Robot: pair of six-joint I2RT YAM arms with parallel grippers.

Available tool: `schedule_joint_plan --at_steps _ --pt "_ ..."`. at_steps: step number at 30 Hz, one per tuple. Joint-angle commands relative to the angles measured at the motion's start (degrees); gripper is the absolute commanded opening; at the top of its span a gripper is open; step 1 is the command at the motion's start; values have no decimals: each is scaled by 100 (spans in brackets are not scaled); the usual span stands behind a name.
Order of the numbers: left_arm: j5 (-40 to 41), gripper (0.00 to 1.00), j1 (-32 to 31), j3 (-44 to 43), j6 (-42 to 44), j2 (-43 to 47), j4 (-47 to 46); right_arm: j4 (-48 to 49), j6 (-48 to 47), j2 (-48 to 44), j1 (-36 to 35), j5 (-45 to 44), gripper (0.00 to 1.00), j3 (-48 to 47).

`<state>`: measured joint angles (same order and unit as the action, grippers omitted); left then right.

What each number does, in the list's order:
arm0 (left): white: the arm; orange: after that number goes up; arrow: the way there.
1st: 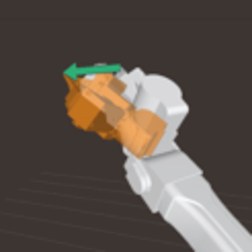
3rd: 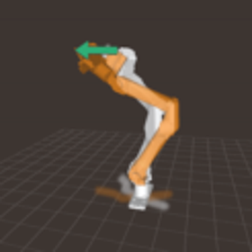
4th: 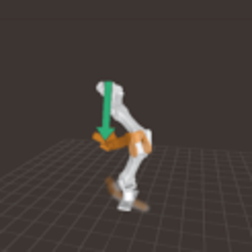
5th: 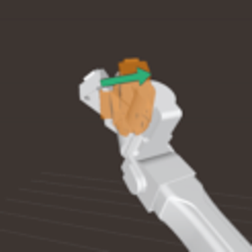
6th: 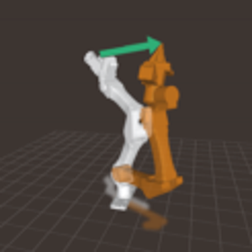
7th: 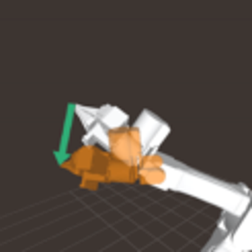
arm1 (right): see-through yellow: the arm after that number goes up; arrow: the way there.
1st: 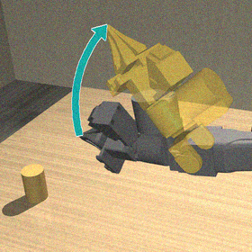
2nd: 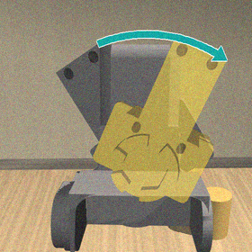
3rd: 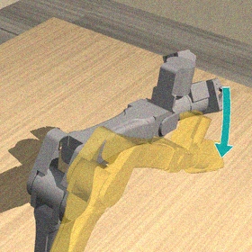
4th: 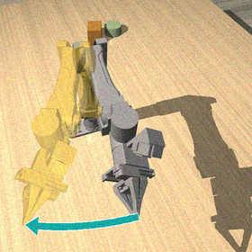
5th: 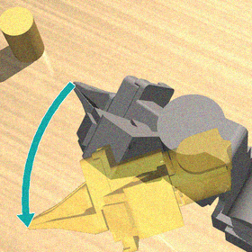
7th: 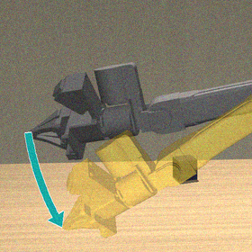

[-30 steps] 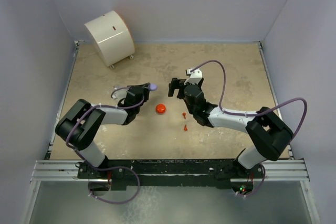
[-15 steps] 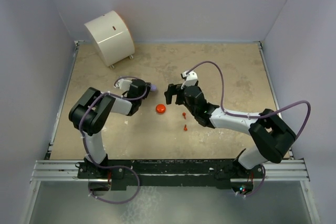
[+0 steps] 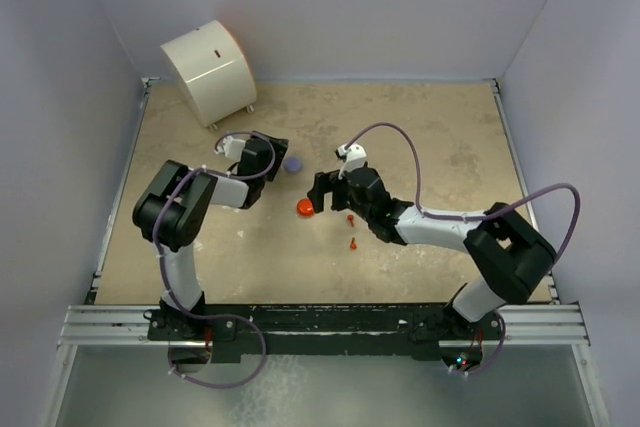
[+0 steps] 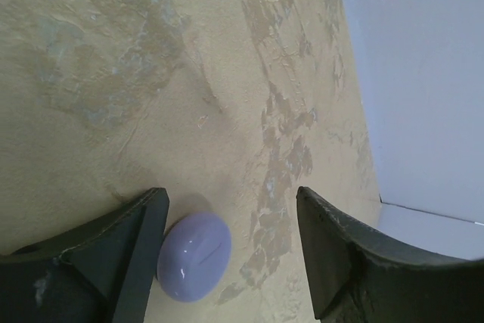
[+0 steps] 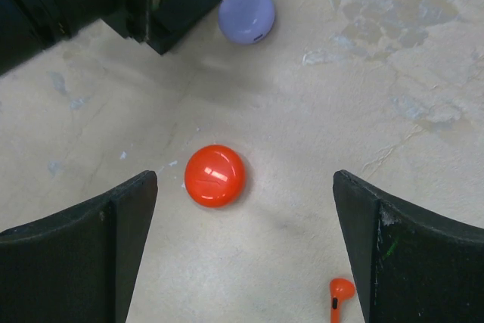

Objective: Insert the wireless bluetooth earbuds into the charging case
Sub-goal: Place the charging case at the center of the board, then pick up the charging case at the center of the board.

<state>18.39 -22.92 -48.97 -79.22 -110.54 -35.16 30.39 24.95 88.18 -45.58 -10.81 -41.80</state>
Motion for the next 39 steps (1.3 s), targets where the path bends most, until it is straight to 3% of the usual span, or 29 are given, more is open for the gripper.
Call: schedule_joint_plan --at_steps 1,9,18,24,39 --pt "-35 68 173 94 362 524 531 154 -76 296 -2 366 100 -150" --pt "761 69 267 1242 550 2754 1443 170 -3 850 -166 576 100 -380" --pt "1458 74 264 1837 804 4797 2607 231 177 1381 -469 658 100 -671" --pt "1636 75 262 2010 848 5282 2972 238 266 1597 -690 670 100 -851" --pt "1703 76 266 2198 797 5523 3119 -165 427 1306 -1049 326 100 -937"
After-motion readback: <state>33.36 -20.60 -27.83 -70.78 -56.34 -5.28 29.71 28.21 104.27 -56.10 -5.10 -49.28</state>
